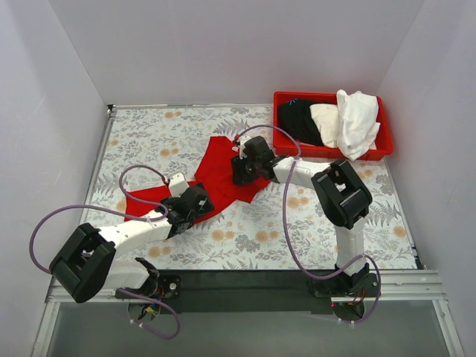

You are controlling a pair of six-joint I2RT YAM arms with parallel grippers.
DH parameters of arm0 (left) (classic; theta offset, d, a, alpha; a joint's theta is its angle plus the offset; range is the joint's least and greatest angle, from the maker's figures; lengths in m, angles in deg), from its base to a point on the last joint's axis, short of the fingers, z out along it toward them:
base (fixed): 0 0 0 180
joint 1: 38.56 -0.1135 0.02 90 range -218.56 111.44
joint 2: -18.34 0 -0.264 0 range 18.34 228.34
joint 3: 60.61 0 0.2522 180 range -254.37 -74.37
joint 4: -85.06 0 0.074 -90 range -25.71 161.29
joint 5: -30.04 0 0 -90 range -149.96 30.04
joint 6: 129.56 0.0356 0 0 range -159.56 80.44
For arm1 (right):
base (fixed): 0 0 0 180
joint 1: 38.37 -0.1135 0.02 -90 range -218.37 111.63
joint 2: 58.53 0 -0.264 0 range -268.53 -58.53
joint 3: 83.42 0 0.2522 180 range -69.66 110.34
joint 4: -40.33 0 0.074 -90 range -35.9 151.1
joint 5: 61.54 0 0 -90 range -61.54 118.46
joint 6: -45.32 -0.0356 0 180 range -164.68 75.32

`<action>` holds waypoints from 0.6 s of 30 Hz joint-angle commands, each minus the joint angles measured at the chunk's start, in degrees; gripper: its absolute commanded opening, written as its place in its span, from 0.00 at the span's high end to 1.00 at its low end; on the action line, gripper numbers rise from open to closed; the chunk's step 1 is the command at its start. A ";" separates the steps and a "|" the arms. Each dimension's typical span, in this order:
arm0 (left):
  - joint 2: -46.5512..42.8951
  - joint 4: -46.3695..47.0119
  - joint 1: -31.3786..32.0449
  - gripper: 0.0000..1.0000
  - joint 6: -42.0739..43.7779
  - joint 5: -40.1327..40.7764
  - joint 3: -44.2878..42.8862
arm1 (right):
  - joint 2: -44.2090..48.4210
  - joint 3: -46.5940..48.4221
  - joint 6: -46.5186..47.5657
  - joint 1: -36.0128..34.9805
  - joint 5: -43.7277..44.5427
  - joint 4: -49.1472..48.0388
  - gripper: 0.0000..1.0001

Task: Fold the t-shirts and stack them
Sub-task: Fold the tshirt

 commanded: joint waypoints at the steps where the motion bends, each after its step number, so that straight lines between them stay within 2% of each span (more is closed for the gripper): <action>1: -2.24 0.76 -0.33 0.02 -2.02 -0.63 2.02 | -3.55 3.58 -0.71 -0.11 1.36 -0.56 0.56; 9: -5.84 4.45 -0.06 0.02 -6.50 -5.81 5.10 | -13.31 16.49 -0.10 0.24 2.85 5.14 0.56; 18: -4.45 8.14 3.62 0.02 -9.50 -5.02 3.26 | -22.10 32.14 0.17 2.70 1.10 8.58 0.54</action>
